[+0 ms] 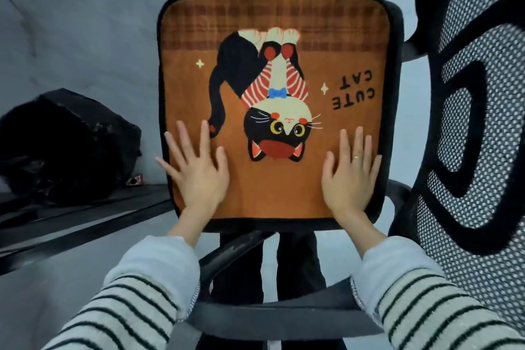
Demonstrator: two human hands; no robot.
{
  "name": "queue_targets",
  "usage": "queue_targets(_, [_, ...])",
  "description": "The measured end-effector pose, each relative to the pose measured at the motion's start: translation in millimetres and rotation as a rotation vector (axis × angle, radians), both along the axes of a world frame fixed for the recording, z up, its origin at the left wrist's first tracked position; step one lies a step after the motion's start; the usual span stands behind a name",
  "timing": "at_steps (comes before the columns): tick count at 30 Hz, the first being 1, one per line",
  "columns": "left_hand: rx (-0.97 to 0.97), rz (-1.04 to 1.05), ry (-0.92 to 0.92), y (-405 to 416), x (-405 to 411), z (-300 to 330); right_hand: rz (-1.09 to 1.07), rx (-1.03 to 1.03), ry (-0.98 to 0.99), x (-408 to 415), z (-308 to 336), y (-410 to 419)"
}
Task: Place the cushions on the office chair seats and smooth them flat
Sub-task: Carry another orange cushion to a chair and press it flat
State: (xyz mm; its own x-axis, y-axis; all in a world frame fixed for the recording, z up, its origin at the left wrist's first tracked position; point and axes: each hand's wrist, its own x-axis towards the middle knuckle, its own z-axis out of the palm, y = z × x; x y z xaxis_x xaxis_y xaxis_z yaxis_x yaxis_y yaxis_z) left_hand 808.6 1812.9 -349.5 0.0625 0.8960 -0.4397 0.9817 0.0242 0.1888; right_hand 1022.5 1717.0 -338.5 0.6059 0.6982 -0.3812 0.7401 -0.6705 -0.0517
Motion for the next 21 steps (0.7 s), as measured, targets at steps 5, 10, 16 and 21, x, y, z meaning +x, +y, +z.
queue_targets(5, [0.131, -0.041, 0.060, -13.4, -12.4, -22.2, -0.054, 0.059, -0.105, -12.2, -28.2, -3.9])
queue_targets(10, [0.137, -0.074, 0.074, -6.4, -14.5, -20.7, -0.068, 0.073, -0.125, -12.0, -26.0, -4.1])
queue_targets(16, [-0.171, 0.152, -0.026, -25.7, 15.1, 24.2, -0.165, -0.128, 0.192, -38.5, 19.2, -10.4])
queue_targets(21, [-0.381, 0.012, 0.057, -72.6, 27.8, 31.1, 0.019, -0.336, 0.295, -57.0, 31.9, -33.2])
